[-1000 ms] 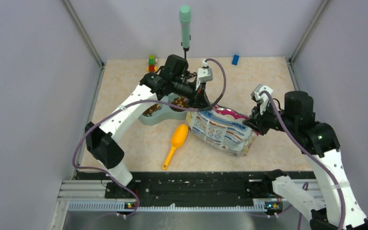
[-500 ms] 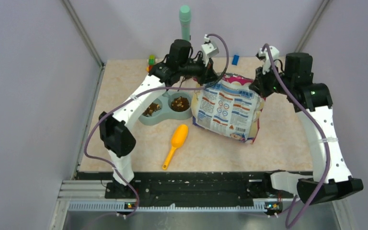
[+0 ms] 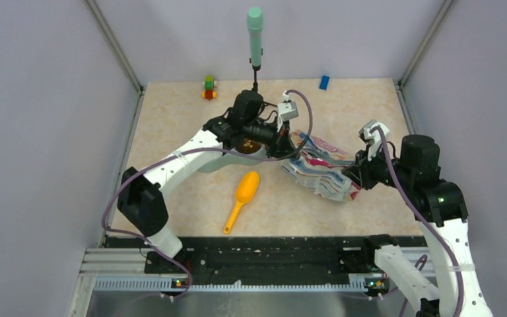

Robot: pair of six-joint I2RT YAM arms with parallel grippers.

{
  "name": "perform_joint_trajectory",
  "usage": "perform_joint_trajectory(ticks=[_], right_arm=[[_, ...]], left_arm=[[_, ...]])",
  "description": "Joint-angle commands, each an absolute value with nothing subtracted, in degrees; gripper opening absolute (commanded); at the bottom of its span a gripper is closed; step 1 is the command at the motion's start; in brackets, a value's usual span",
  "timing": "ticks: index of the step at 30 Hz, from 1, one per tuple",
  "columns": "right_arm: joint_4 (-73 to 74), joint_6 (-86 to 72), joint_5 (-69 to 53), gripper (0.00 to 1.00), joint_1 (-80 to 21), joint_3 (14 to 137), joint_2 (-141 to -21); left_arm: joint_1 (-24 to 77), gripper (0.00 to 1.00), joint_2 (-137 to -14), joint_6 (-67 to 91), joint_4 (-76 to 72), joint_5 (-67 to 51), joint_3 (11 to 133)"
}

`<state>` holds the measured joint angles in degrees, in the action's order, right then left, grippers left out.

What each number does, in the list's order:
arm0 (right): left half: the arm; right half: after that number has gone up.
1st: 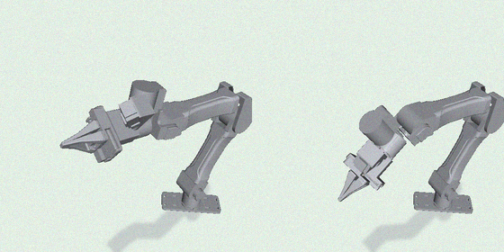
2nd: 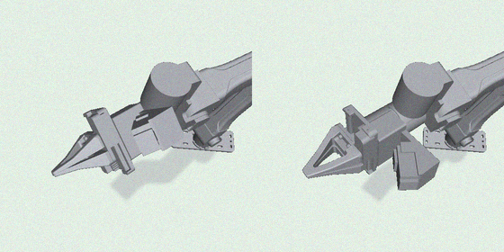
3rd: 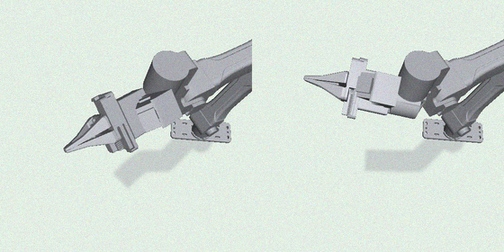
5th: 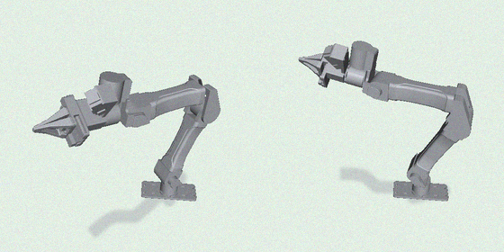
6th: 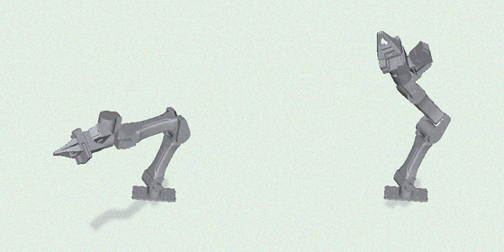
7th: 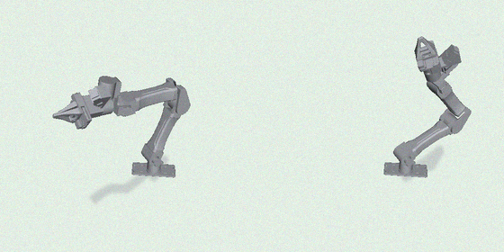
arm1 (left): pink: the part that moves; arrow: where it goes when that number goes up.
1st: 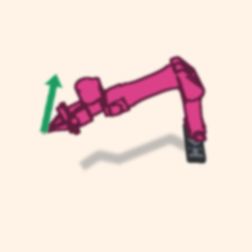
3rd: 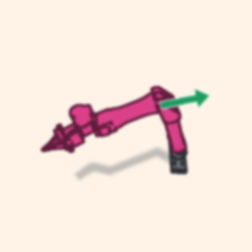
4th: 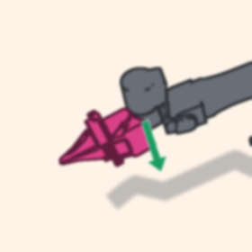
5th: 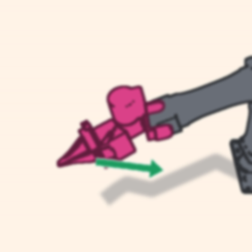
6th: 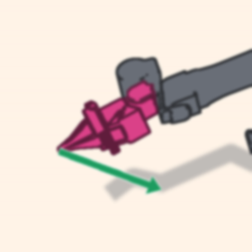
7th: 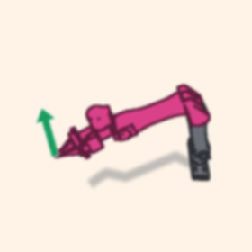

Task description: Serve the pet food

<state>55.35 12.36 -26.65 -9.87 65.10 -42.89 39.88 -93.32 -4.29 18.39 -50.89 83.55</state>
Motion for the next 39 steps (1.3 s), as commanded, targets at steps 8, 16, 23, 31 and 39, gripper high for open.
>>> perform_joint_trajectory(ticks=[8, 16, 23, 31, 39], right_arm=[[47.7, 10.4, -41.8, 0.37, -9.4, 69.9, -45.8], [39.9, 13.1, -27.3, 0.42, -17.1, 65.9, -49.7], [34.1, 13.2, -30.2, 0.0, -17.2, 66.2, -50.8], [45.4, 19.5, -32.5, 0.0, -17.2, 69.7, -52.8], [47.4, 19.7, -45.4, 0.0, -12.8, 71.3, -55.7]], left_arm=[[37.7, 0.0, -102.9, -2.2, 34.1, -49.7, 102.3], [37.7, 0.0, -103.1, -2.6, 31.5, -48.1, 107.2], [37.6, 0.0, -106.2, -6.7, 37.5, -47.6, 113.9], [37.6, 0.26, -106.5, -21.3, 46.6, -50.6, 116.9], [38.6, 0.45, -107.2, -19.8, 38.2, -56.5, 115.2]])
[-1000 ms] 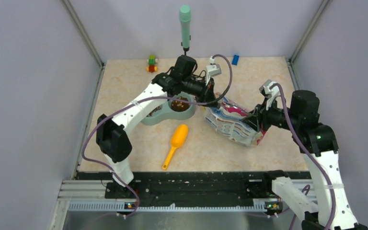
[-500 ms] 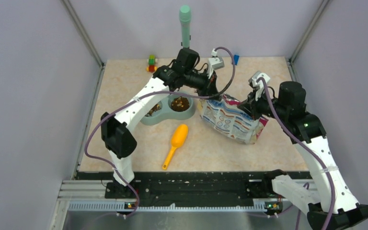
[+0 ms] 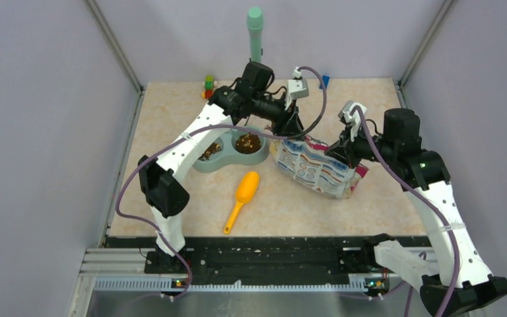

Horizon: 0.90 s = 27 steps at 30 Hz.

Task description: Serve the pet food

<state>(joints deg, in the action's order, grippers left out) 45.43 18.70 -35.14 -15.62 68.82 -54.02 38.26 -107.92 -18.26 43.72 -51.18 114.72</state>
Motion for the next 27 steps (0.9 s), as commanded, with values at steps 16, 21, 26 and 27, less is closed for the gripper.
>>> perform_joint_trajectory(ticks=[16, 21, 26, 27], right_arm=[[47.1, 12.9, -46.4, 0.0, -9.2, 74.1, -59.5], [47.9, 10.8, -46.2, 0.0, -8.4, 74.9, -61.5], [47.5, 8.1, -47.2, 0.0, -6.8, 76.4, -63.2], [47.2, 7.5, -47.5, 0.0, -6.6, 76.8, -63.5]], left_arm=[[40.8, 0.5, -111.6, -14.1, 34.8, -70.2, 115.1], [41.0, 0.48, -111.0, -14.7, 36.9, -70.8, 114.0], [42.4, 0.0, -111.3, -14.1, 38.9, -67.5, 114.3], [42.7, 0.0, -111.4, -15.1, 40.5, -66.8, 114.5]])
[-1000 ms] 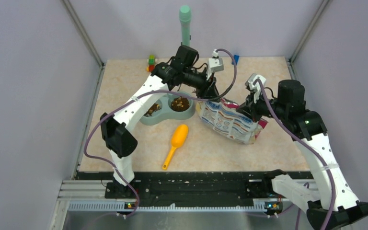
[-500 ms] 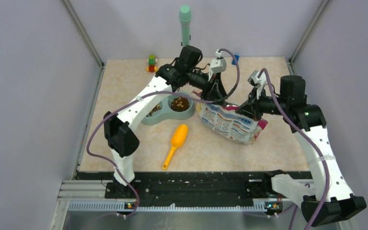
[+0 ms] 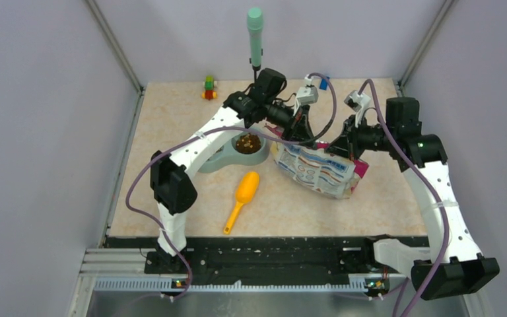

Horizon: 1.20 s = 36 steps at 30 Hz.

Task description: Serve the pet food

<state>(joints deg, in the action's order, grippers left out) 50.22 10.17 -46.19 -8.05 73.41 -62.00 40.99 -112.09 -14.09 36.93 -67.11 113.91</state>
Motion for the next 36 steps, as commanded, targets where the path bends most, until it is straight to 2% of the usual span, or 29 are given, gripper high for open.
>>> perform_joint_trajectory(ticks=[1, 3, 4, 6, 7, 11, 13, 15, 19, 20, 22, 23, 25, 28, 30, 34, 35, 36], right_arm=[[47.0, 7.0, -47.5, 0.0, -6.4, 77.1, -63.5], [46.7, 6.7, -45.1, 0.0, -6.3, 77.5, -63.5], [46.8, 7.3, -43.8, 0.05, -6.3, 77.4, -63.2], [46.5, 8.8, -40.5, 0.28, -6.3, 75.3, -61.3], [46.2, 9.2, -38.7, 0.34, -6.4, 74.6, -60.1], [45.2, 10.6, -34.8, 0.41, -6.3, 69.3, -56.1], [44.3, 10.0, -35.0, 0.37, -6.3, 67.6, -55.2], [44.0, 9.4, -35.7, 0.0, -6.4, 67.0, -55.3], [41.7, 7.6, -38.8, 0.0, -6.3, 66.2, -53.6], [40.8, 7.2, -38.8, 0.0, -6.3, 65.9, -52.9], [39.2, 6.1, -39.2, 0.0, -6.3, 65.8, -52.2], [38.9, 5.8, -39.8, 0.0, -6.3, 66.0, -52.2], [39.2, 5.6, -41.1, 0.0, -6.4, 66.6, -52.7], [39.9, 6.2, -41.8, 0.0, -6.3, 67.6, -53.0], [40.7, 6.8, -42.0, 0.0, -6.3, 68.3, -53.3], [41.3, 7.1, -39.6, 0.0, -6.3, 67.9, -53.1], [41.8, 7.0, -38.7, 0.08, -6.4, 67.9, -53.1], [42.8, 7.5, -38.5, 0.25, -6.4, 68.1, -53.2]], left_arm=[[43.0, 0.0, -111.3, -16.6, 42.1, -65.8, 114.8], [43.2, 0.0, -110.8, -17.2, 43.6, -62.6, 115.3], [43.2, 0.0, -110.5, -17.1, 43.8, -61.0, 115.5], [43.2, 0.0, -109.9, -16.2, 43.3, -58.3, 115.8], [43.1, 0.0, -109.6, -15.6, 43.0, -57.6, 115.8], [43.0, 0.0, -109.8, -14.2, 42.4, -57.5, 116.5], [42.9, 0.0, -109.9, -14.4, 43.8, -57.6, 117.8], [42.7, 0.0, -109.4, -14.1, 43.8, -58.1, 117.9], [42.4, 0.0, -108.9, -13.5, 42.9, -57.1, 117.1], [42.3, 0.08, -109.0, -13.3, 43.6, -56.7, 117.3], [41.8, 0.35, -109.3, -14.2, 45.7, -57.0, 117.4], [41.8, 0.4, -109.4, -14.9, 46.9, -56.6, 117.1], [41.7, 0.42, -109.1, -15.9, 48.0, -56.0, 115.8], [41.7, 0.38, -107.9, -16.7, 48.1, -54.8, 112.4], [41.5, 0.01, -107.8, -15.7, 47.3, -53.9, 111.9], [41.2, 0.0, -107.2, -11.2, 42.5, -53.4, 111.0], [41.2, 0.0, -106.8, -10.5, 40.9, -53.2, 110.1], [41.2, 0.0, -106.0, -9.9, 39.3, -52.8, 109.2]])
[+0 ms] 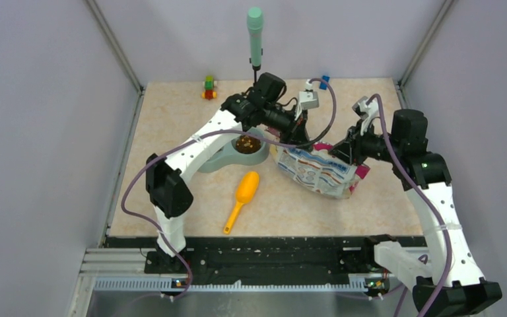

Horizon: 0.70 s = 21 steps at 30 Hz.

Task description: Serve the pet food

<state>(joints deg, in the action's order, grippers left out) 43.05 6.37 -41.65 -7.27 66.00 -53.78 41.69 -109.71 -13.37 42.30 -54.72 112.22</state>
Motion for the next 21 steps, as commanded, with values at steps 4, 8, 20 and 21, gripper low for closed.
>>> perform_joint_trajectory(ticks=[4, 8, 20, 21], right_arm=[[45.9, 10.0, -34.2, 0.43, -6.3, 67.5, -51.5], [47.2, 12.4, -29.9, 0.21, -6.3, 65.7, -49.5], [46.1, 12.1, -32.9, 0.0, -6.3, 67.9, -50.2], [46.1, 12.2, -33.0, 0.0, -6.4, 68.0, -50.2]], left_arm=[[41.1, 0.0, -102.3, -9.9, 33.9, -50.7, 105.5], [40.4, 0.0, -102.0, -9.2, 32.0, -51.2, 105.9], [36.5, 0.26, -100.8, -10.8, 39.0, -51.7, 106.1], [36.1, 0.26, -99.8, -11.4, 38.4, -51.6, 104.3]])
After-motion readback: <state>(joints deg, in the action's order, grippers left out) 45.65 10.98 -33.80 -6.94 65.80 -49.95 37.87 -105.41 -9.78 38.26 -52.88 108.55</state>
